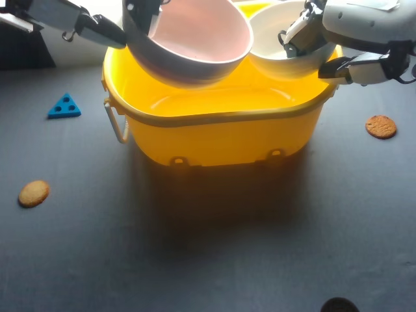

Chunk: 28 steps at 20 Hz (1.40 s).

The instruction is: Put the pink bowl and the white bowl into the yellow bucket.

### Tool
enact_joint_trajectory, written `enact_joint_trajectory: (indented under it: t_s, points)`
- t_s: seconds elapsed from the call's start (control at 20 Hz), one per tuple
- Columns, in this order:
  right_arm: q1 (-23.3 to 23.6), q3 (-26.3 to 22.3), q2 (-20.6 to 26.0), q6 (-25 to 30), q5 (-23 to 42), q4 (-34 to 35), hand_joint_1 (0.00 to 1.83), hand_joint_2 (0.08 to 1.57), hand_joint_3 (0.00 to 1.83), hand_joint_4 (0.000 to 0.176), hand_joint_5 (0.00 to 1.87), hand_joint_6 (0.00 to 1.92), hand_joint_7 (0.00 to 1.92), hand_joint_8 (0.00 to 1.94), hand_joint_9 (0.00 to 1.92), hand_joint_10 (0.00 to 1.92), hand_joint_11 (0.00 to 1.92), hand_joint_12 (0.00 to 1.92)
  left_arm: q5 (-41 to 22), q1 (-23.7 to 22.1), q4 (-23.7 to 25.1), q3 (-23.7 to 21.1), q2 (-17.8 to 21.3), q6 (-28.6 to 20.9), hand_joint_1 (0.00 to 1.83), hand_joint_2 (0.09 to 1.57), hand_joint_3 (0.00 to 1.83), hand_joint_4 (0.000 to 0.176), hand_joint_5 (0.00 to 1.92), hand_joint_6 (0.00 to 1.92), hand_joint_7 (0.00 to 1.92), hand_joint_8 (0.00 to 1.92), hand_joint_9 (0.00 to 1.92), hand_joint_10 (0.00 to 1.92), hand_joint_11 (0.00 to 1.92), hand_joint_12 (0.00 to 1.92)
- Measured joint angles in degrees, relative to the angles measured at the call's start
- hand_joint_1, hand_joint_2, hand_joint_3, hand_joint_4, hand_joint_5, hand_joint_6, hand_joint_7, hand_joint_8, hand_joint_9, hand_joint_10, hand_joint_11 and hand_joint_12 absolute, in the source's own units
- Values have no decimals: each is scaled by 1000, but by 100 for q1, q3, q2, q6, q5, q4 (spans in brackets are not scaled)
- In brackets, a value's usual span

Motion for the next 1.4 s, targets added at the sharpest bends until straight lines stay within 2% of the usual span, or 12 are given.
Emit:
enact_joint_trajectory:
  t_s: [0.1,0.35,0.8,0.85,0.9,0.95,1.0,1.05,1.1,1.15,1.25,1.4]
  points:
    - [33,46,-52,0,-170,175,1386,1073,0,0,994,917,1095,763,994,1061,894,1123,50,96,2,72,-66,50,1387,1066,0,0,955,986,1174,615,1021,985,908,843]
    - [35,85,-98,57,-330,365,1389,1064,1,0,1023,869,1107,746,1010,1034,900,1109,114,264,9,260,-208,162,1391,1049,1,0,983,956,1233,442,1080,930,932,785]
    - [94,85,-116,57,-341,389,1386,1074,1,0,968,959,1106,766,994,1034,898,1082,173,343,2,428,-293,232,1385,1073,1,0,946,1025,1134,683,1008,988,875,838]
    - [94,85,-116,57,-350,387,1259,1111,5,0,904,1056,1058,910,946,745,821,1119,170,354,0,428,-293,232,1376,1114,4,0,814,1178,1040,853,956,1092,819,841]
    - [94,85,-116,57,-365,385,1219,1142,4,0,848,1144,999,1013,928,614,743,1164,173,372,0,428,-291,234,1356,1120,0,0,700,630,960,1028,934,598,753,818]
    - [94,85,-116,57,-380,385,1142,1181,2,0,824,1202,883,586,873,489,630,1185,170,391,9,426,-291,234,1221,1125,0,0,605,263,791,456,867,271,625,804]
    - [94,85,-116,57,-376,387,1156,1146,0,0,688,666,887,206,836,324,511,1195,177,400,63,411,-291,254,1055,1185,2,0,532,33,686,44,720,33,386,808]
    - [94,85,-116,55,-372,385,1156,1146,0,0,688,666,887,206,836,324,511,1195,177,407,59,411,-291,251,1055,1185,2,0,532,33,686,44,720,33,386,808]
    - [94,85,-116,57,-367,385,1159,1129,0,0,729,357,891,117,829,263,474,1196,170,407,57,411,-291,256,993,1208,8,0,504,9,650,10,668,7,324,798]
    - [94,85,-116,57,-369,382,1141,1125,0,0,784,195,889,56,824,199,454,1175,170,407,39,411,-291,262,980,1198,2,0,464,1,611,2,620,1,256,820]
    - [98,85,-116,57,-367,385,1114,1119,0,0,819,61,872,7,820,110,404,1177,175,407,44,398,-284,271,937,1222,1,0,424,0,566,0,556,0,150,882]
    - [101,85,-116,254,-374,372,998,1103,0,0,684,2,746,0,736,48,278,1185,201,581,-2,-33,-55,389,684,1213,0,0,371,1,490,0,477,1,79,954]
